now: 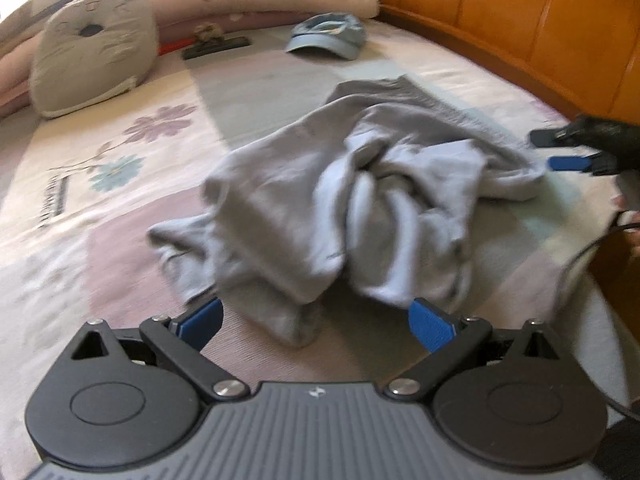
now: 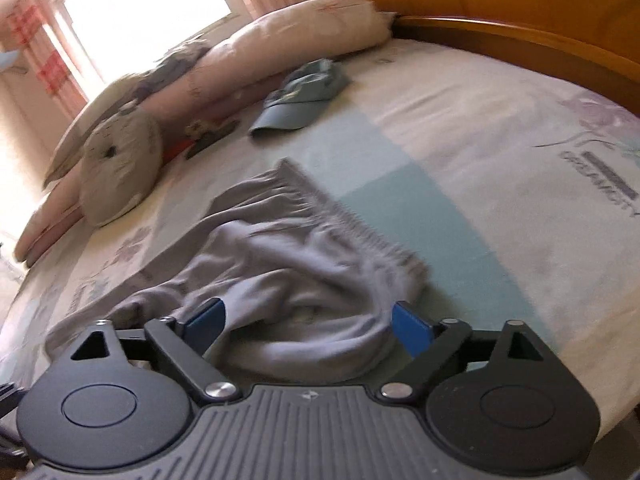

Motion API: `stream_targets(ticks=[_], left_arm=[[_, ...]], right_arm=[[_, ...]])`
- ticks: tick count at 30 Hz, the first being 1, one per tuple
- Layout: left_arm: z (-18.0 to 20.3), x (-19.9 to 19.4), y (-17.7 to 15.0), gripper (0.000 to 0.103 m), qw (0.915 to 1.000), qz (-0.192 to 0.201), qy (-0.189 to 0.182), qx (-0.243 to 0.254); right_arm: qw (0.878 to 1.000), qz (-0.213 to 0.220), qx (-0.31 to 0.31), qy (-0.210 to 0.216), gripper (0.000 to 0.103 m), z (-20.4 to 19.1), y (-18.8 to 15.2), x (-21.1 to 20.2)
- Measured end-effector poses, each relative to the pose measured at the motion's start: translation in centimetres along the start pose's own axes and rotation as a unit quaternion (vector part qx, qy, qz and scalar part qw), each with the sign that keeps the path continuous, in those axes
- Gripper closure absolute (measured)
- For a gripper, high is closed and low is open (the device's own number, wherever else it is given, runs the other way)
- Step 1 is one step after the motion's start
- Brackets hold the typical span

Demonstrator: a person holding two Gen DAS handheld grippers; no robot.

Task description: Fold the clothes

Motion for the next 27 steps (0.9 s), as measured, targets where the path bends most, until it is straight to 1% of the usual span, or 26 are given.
stream_targets(ticks=[2, 4, 9, 10, 15, 17, 22, 24, 25, 27], left_arm=[[-0.7, 0.4, -0.5, 0.004, 0.9998, -0.002, 0.011, -0.015], [-1.2, 0.9, -0.9, 0.004, 0.9994, -0.004, 0.020, -0.028], [-2.2, 2.7, -1.4, 0.004, 0.9972, -0.009, 0.068, -0.031], [-2.4, 2.9, -1.4, 0.004, 0.9968, -0.010, 0.073, -0.032], [-3.5, 3.7, -1.3, 0.004, 0.9961, 0.000, 0.079, -0.041], [-4.1, 3.6, -1.0, 0.004, 0.9948, 0.006, 0.093, -0.039], [-6.1, 3.2, -0.1, 0.002, 0.9924, 0.017, 0.115, -0.039], [-7.0, 3.0, 0.2, 0.002, 0.9911, 0.029, 0.121, -0.049], [-7.5, 2.8, 0.3, 0.002, 0.9907, 0.034, 0.119, -0.055], [-8.1, 2.8, 0.5, 0.003, 0.9913, 0.044, 0.101, -0.072]], right_arm=[[1.000, -0.005, -0.008, 0.011, 0.003, -1.0, -0.3, -0.2], [0.999, -0.013, -0.021, 0.023, 0.002, -2.3, -0.7, -0.1], [0.998, -0.024, -0.048, 0.038, 0.000, -4.8, -1.6, 0.0], [0.998, -0.026, -0.051, 0.040, 0.000, -5.1, -1.7, 0.1], [0.997, -0.032, -0.055, 0.039, 0.000, -5.8, -1.6, 0.5], [0.997, -0.032, -0.057, 0.037, 0.000, -5.9, -1.6, 0.5], [0.998, -0.029, -0.056, 0.028, 0.000, -5.9, -1.4, 0.6], [0.998, -0.029, -0.056, 0.025, 0.000, -6.0, -1.3, 0.6], [0.998, -0.030, -0.056, 0.023, 0.000, -6.1, -1.3, 0.7], [0.998, -0.032, -0.057, 0.022, 0.000, -6.3, -1.3, 0.8]])
Point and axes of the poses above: each gripper's, at about its wrist camera, not at the fingertips, and x roughly the way its jaws point, z to its right, y to its top, the point moved 1 cm from there along x, roughly the way its jaws point, and after that the axes turned 4 degrees about x, right-handed, at the moved point
